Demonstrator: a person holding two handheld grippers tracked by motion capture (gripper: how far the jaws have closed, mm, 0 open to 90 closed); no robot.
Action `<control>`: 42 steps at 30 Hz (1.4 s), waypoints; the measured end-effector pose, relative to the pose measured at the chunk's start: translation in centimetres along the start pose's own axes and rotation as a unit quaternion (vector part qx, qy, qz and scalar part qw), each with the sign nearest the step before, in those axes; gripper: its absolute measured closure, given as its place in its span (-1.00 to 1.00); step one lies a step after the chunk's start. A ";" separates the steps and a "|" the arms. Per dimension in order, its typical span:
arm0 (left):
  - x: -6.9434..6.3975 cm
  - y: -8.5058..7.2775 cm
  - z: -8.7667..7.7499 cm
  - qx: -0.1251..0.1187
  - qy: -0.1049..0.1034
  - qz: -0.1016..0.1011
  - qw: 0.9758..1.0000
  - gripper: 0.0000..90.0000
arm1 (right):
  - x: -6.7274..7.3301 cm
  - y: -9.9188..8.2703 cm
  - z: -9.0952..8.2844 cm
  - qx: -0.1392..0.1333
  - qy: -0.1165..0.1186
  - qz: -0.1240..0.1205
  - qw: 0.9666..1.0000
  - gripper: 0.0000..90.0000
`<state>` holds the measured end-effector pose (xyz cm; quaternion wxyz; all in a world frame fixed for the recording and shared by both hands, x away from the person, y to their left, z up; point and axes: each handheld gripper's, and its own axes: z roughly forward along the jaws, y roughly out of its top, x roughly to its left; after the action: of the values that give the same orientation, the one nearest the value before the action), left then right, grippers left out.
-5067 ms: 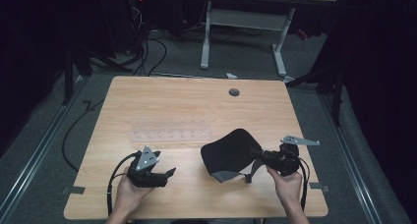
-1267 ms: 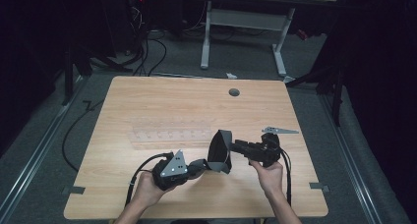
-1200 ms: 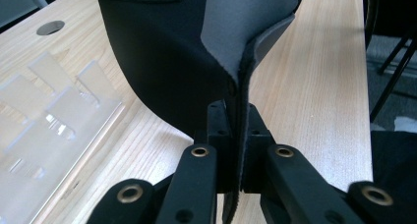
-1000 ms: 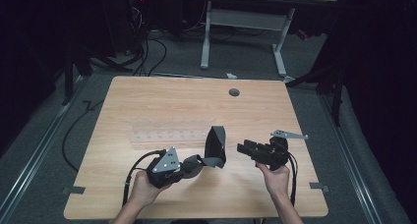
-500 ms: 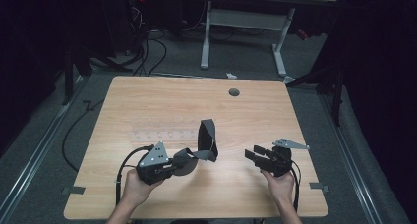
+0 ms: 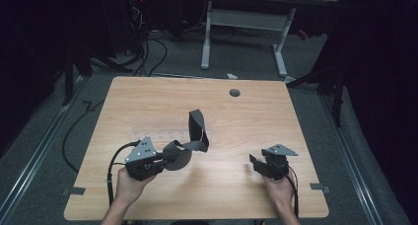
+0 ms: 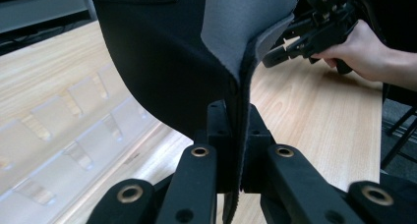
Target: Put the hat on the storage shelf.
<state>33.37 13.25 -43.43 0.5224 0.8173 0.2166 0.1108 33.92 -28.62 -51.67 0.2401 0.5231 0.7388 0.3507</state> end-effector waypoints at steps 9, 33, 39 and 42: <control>1.0 0.1 -1.0 -0.011 0.016 -0.014 1.000 0.93 | 0.2 -0.4 1.0 0.016 -0.028 -0.017 0.999 -0.05; 4.7 1.0 -4.3 -0.042 0.078 -0.031 0.996 0.93 | -0.1 -0.6 1.5 0.030 -0.023 0.002 0.999 -0.07; 5.4 1.0 -4.7 -0.048 0.105 -0.027 0.993 0.93 | -0.1 -0.6 1.5 0.030 -0.023 0.001 0.999 -0.08; 5.8 0.9 -4.9 -0.052 0.115 -0.030 0.992 0.93 | -0.1 -0.6 1.5 0.030 -0.023 0.002 0.999 -0.08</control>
<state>36.73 19.59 -40.75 0.5389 0.7640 0.2935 0.1993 34.69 -28.45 -53.07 0.2408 0.5395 0.7423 0.3162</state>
